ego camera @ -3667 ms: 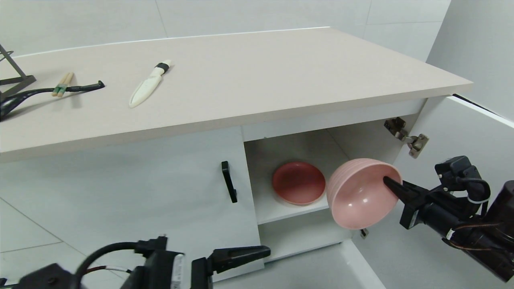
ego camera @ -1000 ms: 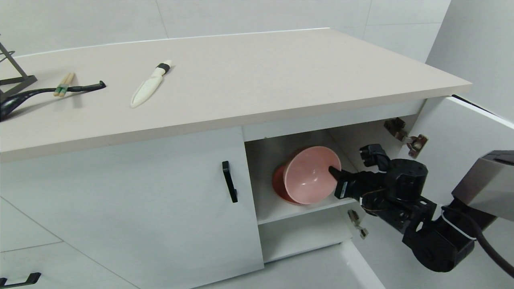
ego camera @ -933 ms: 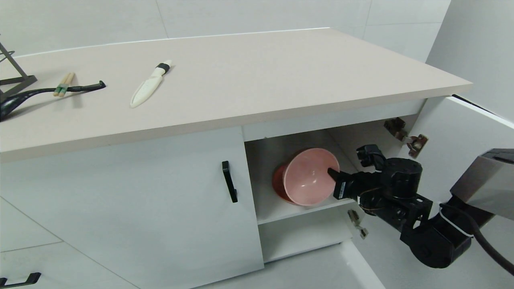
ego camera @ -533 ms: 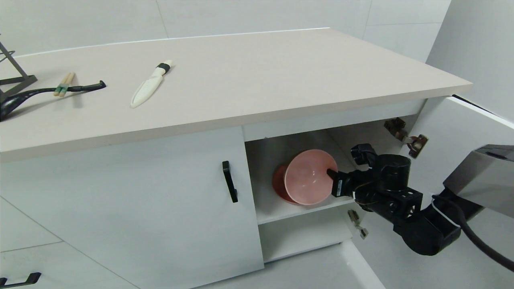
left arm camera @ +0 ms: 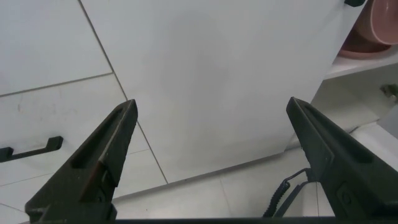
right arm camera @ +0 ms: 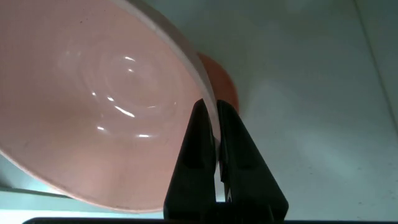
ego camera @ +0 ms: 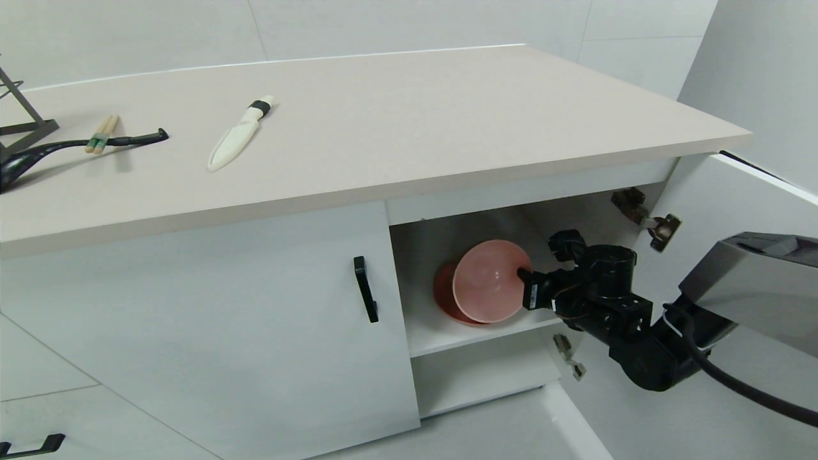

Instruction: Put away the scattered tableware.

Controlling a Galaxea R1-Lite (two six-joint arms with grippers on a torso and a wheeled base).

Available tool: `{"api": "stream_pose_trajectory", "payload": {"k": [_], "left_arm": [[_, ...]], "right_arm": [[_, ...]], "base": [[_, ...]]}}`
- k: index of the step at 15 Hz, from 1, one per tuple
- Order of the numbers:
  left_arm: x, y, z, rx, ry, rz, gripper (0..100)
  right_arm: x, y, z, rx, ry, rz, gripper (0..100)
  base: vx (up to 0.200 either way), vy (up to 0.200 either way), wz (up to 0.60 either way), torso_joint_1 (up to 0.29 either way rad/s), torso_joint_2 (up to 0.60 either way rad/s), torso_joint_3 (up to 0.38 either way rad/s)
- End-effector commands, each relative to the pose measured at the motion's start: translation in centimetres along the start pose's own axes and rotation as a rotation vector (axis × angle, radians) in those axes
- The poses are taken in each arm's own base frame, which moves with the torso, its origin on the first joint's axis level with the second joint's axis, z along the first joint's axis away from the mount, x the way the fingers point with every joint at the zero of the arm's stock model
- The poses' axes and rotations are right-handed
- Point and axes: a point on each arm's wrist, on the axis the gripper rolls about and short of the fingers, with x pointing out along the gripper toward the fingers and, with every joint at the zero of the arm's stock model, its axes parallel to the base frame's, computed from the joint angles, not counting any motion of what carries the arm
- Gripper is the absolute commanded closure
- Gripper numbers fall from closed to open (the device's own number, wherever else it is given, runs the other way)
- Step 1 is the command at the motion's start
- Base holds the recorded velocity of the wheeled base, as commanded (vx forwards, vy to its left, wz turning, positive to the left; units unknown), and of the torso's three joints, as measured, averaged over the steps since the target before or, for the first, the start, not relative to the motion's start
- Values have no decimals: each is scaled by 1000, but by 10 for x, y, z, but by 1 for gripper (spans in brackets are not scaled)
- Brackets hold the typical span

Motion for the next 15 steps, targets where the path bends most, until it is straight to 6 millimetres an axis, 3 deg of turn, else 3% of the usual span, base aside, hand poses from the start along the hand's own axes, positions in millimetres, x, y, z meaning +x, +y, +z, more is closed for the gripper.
{"api": "stream_pose_trajectory", "payload": {"k": [1, 12, 13, 15], "left_arm": [[0, 0, 0, -1, 3, 0, 0], [0, 0, 0, -5, 3, 1, 0], [0, 0, 0, -5, 3, 1, 0], [0, 0, 0, -5, 3, 1, 0]], "right_arm": [[0, 1, -5, -3, 14, 2, 100], [2, 3, -11, -38, 23, 15, 100], [3, 3, -11, -40, 15, 16, 0], [3, 4, -11, -40, 11, 19, 0]], "base": [[0, 0, 0, 0, 0, 0], [0, 0, 0, 0, 0, 0], [0, 0, 0, 0, 0, 0], [0, 0, 0, 0, 0, 0]]}}
